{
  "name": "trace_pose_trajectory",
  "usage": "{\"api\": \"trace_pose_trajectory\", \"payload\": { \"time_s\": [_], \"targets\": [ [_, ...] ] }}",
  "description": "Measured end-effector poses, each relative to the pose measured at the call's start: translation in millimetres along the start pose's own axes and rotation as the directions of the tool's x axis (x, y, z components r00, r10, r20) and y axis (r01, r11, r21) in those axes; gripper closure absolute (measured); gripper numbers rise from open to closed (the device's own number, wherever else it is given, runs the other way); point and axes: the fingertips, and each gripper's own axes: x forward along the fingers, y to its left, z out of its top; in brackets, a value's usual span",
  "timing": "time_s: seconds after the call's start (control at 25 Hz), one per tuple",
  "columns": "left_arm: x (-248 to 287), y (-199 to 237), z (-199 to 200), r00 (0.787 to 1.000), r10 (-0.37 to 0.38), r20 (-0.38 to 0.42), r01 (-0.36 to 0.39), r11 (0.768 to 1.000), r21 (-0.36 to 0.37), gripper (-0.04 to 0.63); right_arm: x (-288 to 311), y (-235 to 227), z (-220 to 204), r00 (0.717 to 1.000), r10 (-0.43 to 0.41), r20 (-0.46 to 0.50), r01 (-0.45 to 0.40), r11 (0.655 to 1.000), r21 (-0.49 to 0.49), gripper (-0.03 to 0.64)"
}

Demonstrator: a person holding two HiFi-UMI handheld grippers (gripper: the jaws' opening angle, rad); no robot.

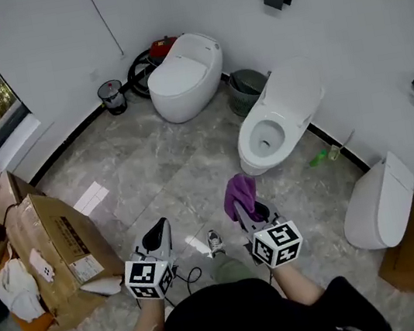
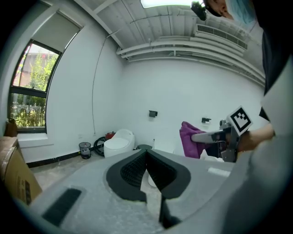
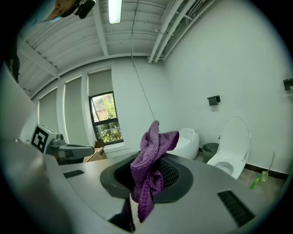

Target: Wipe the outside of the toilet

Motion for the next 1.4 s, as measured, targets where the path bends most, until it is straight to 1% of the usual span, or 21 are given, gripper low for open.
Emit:
{"api": "trace_pose_trajectory", "payload": {
  "time_s": [0.08,0.2,0.36,0.52,0.68,0.92,1.04,1.12,1.28,1.4],
  "targets": [
    [27,16,13,1.000,0.017,0.003,-0.017,1.000,-0.004,0.594,31,-16,13,1.000,0.010,-0.009,-0.010,1.000,-0.017,0.551],
    [68,32,36,1.000,0.018,0.011,-0.018,1.000,0.019,0.594,74,-42,34,0.999,0.029,-0.018,-0.030,0.999,-0.042,0.551],
    [115,55,53,0.999,0.036,0.017,-0.036,0.999,0.019,0.594,127,-71,54,0.998,0.057,-0.023,-0.059,0.997,-0.047,0.551],
    [153,82,69,0.998,0.058,0.023,-0.058,0.998,0.024,0.594,172,-87,70,0.996,0.081,-0.030,-0.083,0.995,-0.050,0.551],
    [178,112,77,0.998,0.062,0.016,-0.062,0.998,0.018,0.594,208,-89,73,0.995,0.085,-0.045,-0.087,0.995,-0.046,0.551],
    [221,169,84,1.000,0.014,-0.009,-0.014,1.000,0.006,0.594,271,-85,78,0.997,0.037,-0.067,-0.039,0.999,-0.034,0.551],
    [238,201,96,0.999,-0.028,-0.024,0.028,0.999,0.022,0.594,305,-80,84,0.997,0.003,-0.074,-0.005,1.000,-0.030,0.551],
    [249,227,101,0.998,-0.055,-0.035,0.056,0.998,0.032,0.594,330,-75,88,0.997,-0.023,-0.073,0.021,0.999,-0.025,0.551],
    [270,277,109,0.994,-0.104,-0.041,0.105,0.994,0.038,0.594,377,-67,95,0.996,-0.085,-0.041,0.085,0.996,-0.003,0.551],
    [289,305,111,0.987,-0.150,-0.050,0.153,0.987,0.049,0.594,409,-70,95,0.990,-0.138,-0.039,0.138,0.990,0.006,0.549]
  ]
}}
